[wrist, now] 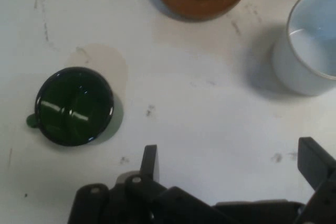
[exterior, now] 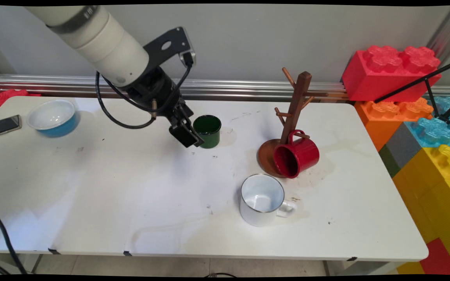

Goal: Pick up the red mug from the rack

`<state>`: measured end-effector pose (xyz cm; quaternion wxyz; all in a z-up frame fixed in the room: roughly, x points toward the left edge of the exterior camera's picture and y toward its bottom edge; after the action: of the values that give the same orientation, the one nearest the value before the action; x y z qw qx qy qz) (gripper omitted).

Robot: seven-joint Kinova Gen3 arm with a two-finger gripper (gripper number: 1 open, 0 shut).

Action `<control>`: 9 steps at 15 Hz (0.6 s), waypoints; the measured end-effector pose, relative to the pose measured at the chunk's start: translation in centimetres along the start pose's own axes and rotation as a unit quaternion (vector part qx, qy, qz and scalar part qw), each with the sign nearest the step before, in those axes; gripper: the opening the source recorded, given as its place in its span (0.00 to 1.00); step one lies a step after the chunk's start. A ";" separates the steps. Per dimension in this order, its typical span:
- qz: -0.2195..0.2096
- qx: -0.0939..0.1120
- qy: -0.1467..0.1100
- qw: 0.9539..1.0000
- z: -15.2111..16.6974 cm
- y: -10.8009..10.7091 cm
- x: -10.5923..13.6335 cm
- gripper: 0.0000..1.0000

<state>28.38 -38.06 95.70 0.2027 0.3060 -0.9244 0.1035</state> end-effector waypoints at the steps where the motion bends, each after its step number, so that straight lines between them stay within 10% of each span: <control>1: -0.007 -0.006 0.005 1.000 -0.3 0.1 0.1 1.00; 9: -0.106 -0.039 0.086 0.990 0.3 0.9 0.2 1.00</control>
<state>27.62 -37.57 95.45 0.3032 0.3841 -0.8692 0.0709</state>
